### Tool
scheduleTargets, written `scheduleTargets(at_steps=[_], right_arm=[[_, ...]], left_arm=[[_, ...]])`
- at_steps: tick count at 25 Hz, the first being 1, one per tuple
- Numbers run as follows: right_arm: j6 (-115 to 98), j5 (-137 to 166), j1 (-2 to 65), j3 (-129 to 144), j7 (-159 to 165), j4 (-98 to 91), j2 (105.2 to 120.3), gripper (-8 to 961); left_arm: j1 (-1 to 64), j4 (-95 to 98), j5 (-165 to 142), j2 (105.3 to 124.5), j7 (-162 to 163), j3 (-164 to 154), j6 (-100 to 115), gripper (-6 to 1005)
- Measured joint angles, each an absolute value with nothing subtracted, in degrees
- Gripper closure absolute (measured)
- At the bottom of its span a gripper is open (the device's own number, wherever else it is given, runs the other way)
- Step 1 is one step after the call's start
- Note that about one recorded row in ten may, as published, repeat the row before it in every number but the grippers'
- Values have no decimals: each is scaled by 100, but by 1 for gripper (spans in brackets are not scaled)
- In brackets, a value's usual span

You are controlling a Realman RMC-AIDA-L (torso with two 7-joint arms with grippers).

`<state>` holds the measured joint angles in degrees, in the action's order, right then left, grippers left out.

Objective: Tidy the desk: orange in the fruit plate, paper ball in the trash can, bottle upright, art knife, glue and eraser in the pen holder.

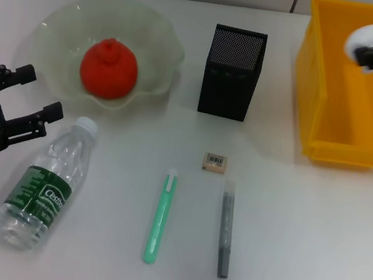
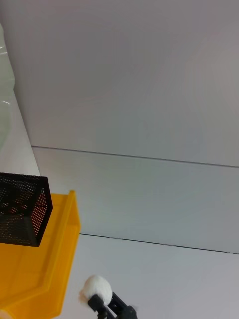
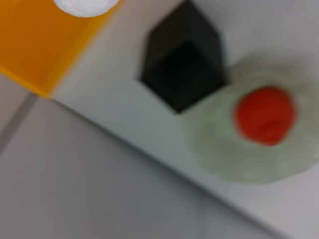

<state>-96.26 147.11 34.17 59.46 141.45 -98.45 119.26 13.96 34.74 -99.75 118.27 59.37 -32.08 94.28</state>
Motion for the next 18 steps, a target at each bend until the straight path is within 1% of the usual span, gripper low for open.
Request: scheduleTargets(at_steps=[7, 12, 15, 18], right_arm=[[-8397, 14836, 3147, 5414, 14103, -8886, 11916, 456], [-7874, 14805, 3172, 5427, 14042, -8086, 11926, 441], [-7721, 14222, 2913, 5427, 13825, -8106, 11940, 432], [-7693, 12933, 2517, 5383, 13167, -8112, 11930, 301]], left_arm=[[1431, 3492, -9975, 11824, 6118, -3278, 9462, 150], [1442, 3780, -9995, 11742, 6818, -3788, 9485, 150], [1339, 4294, -10102, 11820, 7212, -3878, 9495, 150], [1237, 4819, -10184, 11869, 7650, -3979, 9544, 150]])
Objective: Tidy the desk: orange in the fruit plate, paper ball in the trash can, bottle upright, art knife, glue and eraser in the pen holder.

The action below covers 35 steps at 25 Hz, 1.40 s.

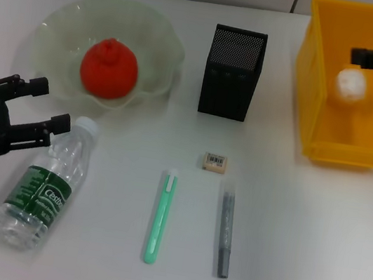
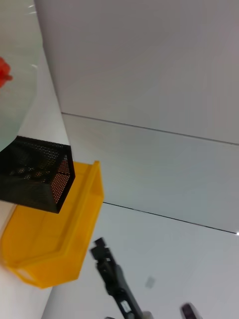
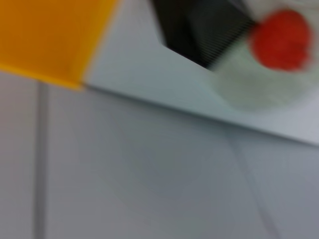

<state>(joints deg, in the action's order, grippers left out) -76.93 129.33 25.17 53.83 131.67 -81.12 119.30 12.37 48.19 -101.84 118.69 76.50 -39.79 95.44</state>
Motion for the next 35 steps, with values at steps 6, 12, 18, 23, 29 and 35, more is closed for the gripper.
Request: scheduleTargets(at_steps=[6, 12, 18, 23, 29, 35], right_arm=[[-7968, 10708, 1600, 5419, 11083, -7972, 11927, 111], [-9302, 9573, 1188, 5463, 9183, -7138, 11943, 112], [-9890, 9589, 1209, 5559, 8068, -5986, 11941, 112], [-9996, 9658, 1172, 5730, 7241, -5481, 11933, 112], [-9919, 10009, 1273, 5753, 7073, -5108, 11937, 111], [-9777, 10084, 1363, 5759, 7041, -4869, 11942, 111]], left_arm=[[998, 6196, -10390, 11887, 9058, -4639, 9521, 147], [681, 7492, -10460, 11896, 10229, -5427, 9226, 147], [290, 8942, -11702, 11892, 12253, -6795, 7877, 149], [245, 9668, -13260, 11885, 14106, -7979, 7178, 152], [465, 9846, -14548, 11883, 15544, -9071, 6832, 157], [651, 9762, -14925, 11899, 16033, -9298, 6757, 156]])
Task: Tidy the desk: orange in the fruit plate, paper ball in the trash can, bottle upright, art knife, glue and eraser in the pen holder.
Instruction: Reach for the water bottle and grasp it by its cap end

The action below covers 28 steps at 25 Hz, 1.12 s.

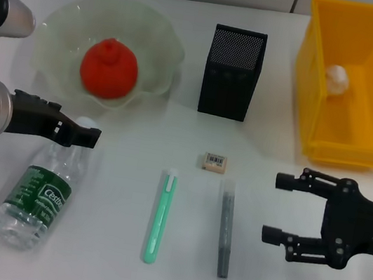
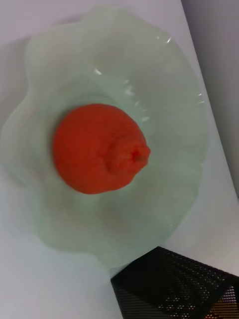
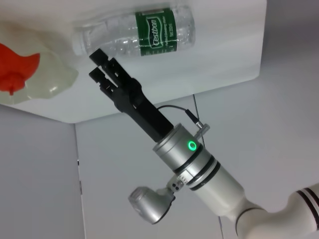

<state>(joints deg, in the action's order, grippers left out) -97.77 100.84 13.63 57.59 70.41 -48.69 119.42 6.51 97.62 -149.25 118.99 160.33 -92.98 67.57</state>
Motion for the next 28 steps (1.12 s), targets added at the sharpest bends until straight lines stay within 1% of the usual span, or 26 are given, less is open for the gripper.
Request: scheduleTargets(at_steps=[11, 28], right_arm=[[-9585, 10229, 1409, 5958, 7008, -4787, 11954, 112], [-9571, 10237, 1406, 5959, 7015, -4772, 11953, 112]], left_arm=[[1134, 9080, -14924, 11910, 16280, -9294, 6691, 163], [1458, 8531, -14961, 11909, 16351, -9275, 6568, 182]])
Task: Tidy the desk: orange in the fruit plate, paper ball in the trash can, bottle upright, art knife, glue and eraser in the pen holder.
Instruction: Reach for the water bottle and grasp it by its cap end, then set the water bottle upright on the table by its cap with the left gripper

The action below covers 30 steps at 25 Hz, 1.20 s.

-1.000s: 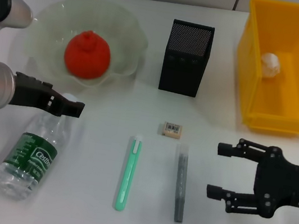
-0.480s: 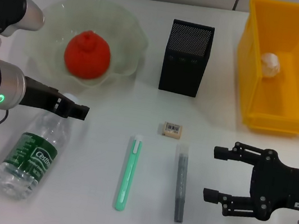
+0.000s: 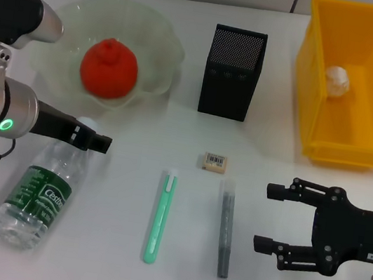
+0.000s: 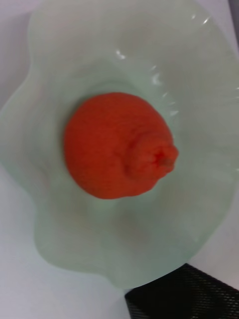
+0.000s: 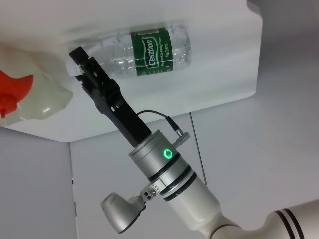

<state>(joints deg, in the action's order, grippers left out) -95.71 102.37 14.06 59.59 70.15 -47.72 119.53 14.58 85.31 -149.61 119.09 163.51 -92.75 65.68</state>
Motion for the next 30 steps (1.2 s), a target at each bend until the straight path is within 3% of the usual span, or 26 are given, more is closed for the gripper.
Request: scheduleTargets(at_steps=[13, 18, 24, 26, 30], right_arm=[[-9540, 10240, 1397, 5959, 7068, -4772, 11944, 112], [-9535, 10240, 1383, 5959, 7116, -4795, 11944, 111], [-9536, 10240, 1379, 5958, 7147, -4814, 11945, 111], [-9535, 10240, 1392, 5958, 7168, -4815, 11944, 112], [-9540, 10240, 1405, 5958, 7184, -4817, 11940, 112]], left_arm=[[1630, 8345, -15171, 11882, 16240, -9282, 6738, 392], [1464, 8605, -14990, 11875, 15744, -9173, 6764, 556], [1312, 8709, -14618, 11866, 15243, -8991, 6769, 559], [742, 8812, -12576, 11852, 12947, -8074, 6825, 559], [346, 8751, -11380, 11855, 11569, -7649, 6852, 559]])
